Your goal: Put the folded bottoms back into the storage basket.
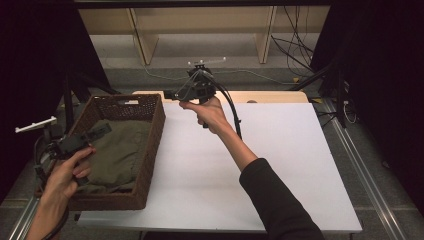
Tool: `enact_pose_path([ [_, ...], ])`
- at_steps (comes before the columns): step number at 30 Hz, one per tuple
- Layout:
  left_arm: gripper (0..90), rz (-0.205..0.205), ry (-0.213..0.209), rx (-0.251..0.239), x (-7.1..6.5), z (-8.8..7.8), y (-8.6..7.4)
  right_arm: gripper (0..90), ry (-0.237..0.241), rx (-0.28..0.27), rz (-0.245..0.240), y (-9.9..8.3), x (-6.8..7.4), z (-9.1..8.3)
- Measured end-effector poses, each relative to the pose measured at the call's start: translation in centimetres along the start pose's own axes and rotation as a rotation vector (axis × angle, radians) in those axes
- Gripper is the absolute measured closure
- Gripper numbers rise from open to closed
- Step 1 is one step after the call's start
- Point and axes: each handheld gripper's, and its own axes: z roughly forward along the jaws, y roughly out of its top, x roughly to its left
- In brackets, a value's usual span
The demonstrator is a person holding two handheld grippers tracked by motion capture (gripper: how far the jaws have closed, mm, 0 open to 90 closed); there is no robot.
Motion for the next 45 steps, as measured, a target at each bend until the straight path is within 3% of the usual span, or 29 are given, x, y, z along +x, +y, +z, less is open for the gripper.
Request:
enact_pose_path([
  [8, 20.8, -0.002, -0.018, 0.011, -0.3, 1.3, -0.9, 8.1, -0.019, 0.009, -0.041, -1.4, -0.3, -1.1],
  [23, 20.8, 0.021, -0.046, 0.001, -1.5, 3.0, -2.5, 8.6, -0.044, -0.017, -0.030, -3.3, -1.8, -3.4],
  [26, 20.9, 0.022, -0.059, -0.008, -1.8, 3.2, -2.8, 8.6, -0.075, -0.022, -0.052, -3.8, -2.1, -3.9],
  [45, 20.9, 0.046, -0.117, 0.009, -4.0, 4.7, -4.5, 9.0, -0.087, -0.089, -0.001, -6.9, -4.4, -8.2],
])
